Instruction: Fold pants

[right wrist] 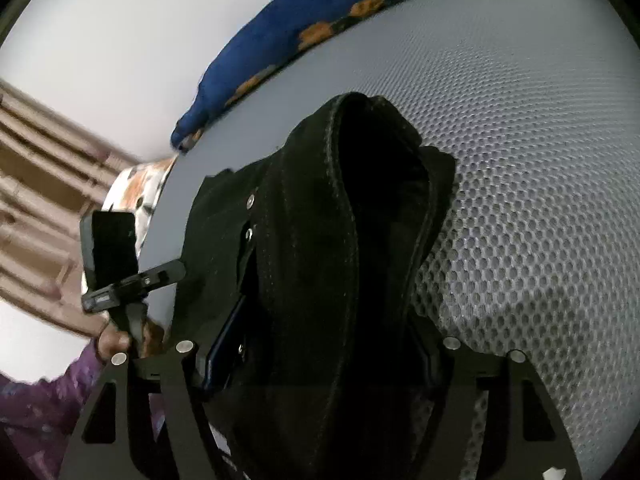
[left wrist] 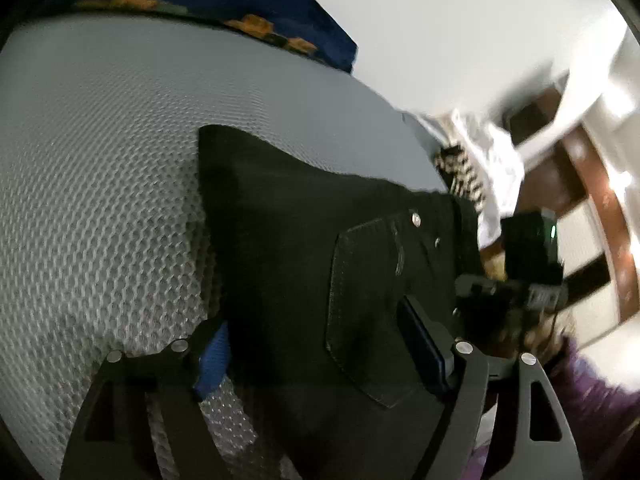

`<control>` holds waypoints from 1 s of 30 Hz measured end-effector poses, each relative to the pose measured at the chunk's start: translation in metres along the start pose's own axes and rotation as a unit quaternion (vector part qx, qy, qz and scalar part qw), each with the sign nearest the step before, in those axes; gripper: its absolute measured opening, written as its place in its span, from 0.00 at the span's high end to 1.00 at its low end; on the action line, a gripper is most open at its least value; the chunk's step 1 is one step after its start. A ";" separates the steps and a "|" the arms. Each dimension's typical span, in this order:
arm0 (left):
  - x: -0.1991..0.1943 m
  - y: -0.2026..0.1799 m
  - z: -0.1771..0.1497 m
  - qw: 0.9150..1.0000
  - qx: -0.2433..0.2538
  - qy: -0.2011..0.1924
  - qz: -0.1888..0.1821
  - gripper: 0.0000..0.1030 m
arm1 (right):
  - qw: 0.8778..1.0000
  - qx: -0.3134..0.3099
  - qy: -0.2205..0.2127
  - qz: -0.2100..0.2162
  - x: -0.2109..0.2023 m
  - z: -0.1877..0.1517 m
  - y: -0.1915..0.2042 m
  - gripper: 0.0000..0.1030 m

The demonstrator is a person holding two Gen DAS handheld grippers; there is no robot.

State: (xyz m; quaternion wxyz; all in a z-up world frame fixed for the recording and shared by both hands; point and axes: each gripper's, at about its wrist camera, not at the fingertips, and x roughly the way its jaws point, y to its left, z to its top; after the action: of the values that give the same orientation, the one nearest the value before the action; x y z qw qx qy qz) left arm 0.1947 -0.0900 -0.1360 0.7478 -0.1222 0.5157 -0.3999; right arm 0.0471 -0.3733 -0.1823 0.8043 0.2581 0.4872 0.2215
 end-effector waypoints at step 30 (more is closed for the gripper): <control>-0.112 -0.031 -0.009 0.983 0.041 -0.127 0.124 0.80 | 0.994 0.000 -0.076 0.081 0.023 -0.011 0.098 0.73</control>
State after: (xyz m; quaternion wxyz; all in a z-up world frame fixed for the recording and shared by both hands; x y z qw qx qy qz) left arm 0.1556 -0.0268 -0.0463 0.8553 -0.0770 0.4109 -0.3062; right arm 0.0366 -0.2817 -0.1406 0.8185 0.3126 0.4021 0.2659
